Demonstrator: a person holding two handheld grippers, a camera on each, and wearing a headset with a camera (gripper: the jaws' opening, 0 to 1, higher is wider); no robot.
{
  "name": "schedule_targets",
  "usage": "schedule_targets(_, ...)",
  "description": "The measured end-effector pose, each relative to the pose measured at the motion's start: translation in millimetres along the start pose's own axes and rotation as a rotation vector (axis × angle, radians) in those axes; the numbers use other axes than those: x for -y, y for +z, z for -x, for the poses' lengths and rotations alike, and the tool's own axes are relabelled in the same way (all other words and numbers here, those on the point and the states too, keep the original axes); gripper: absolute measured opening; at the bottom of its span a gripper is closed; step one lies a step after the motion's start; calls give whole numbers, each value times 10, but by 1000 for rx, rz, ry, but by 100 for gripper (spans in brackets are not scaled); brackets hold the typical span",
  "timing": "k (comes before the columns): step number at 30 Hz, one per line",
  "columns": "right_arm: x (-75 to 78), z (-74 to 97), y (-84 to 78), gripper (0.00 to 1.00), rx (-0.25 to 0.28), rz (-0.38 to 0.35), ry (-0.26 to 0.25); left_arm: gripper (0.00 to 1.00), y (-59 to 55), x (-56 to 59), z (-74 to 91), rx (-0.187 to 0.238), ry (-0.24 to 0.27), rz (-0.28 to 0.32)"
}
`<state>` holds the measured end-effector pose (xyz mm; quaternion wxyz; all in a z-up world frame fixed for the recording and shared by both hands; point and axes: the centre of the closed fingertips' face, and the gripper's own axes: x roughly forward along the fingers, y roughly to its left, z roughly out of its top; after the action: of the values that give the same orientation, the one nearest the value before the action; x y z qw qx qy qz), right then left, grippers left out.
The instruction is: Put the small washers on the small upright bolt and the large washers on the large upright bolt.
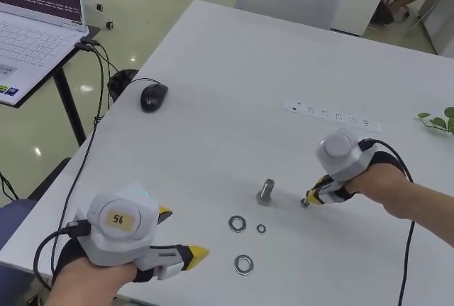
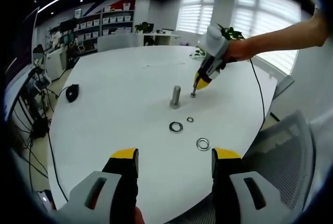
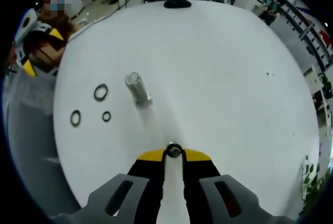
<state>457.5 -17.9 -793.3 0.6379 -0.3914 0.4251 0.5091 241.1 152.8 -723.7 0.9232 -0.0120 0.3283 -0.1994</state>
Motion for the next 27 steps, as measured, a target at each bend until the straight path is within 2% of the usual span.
schedule_targets(13,8,-220,-90,13,-18,-42,15,56,-27,-28,10,-11,7,7)
schedule_targets(20,-3,-204,-120,15,-14,-50,15,56,-25,-10,-4,-15,5,6)
schedule_targets(23,-16,-172,-148,16,7,-70,18,56,-23,2,-16,-15,2,4)
schedule_targets(27,-31,-146,-278,16,-4,-87,2,56,-7,28,-36,-12,-3,-1)
